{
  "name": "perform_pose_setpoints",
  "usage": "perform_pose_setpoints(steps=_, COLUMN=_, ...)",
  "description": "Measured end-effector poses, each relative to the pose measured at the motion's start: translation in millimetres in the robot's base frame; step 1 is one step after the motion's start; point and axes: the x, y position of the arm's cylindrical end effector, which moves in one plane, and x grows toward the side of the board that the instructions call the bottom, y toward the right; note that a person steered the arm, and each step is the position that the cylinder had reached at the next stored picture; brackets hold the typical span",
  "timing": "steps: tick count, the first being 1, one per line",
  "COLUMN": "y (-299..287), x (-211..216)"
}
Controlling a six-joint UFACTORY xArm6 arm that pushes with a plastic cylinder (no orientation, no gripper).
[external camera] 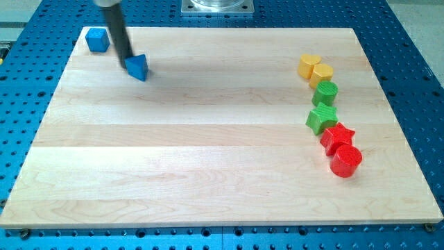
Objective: Keep the blue triangle at the bottom right of the blue cube
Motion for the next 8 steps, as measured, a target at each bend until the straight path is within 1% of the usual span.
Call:
perform_pose_setpoints(steps=1, y=66, x=20)
perform_pose_setpoints(steps=2, y=41, x=52)
perform_pose_setpoints(steps=3, y=8, x=28)
perform_pose_setpoints(steps=4, y=-9, x=30)
perform_pose_setpoints(steps=5, y=-5, x=70)
perform_pose_setpoints(steps=6, y=-48, x=78)
perform_pose_setpoints(steps=7, y=-34, x=54)
perform_pose_setpoints(steps=8, y=-20, x=41)
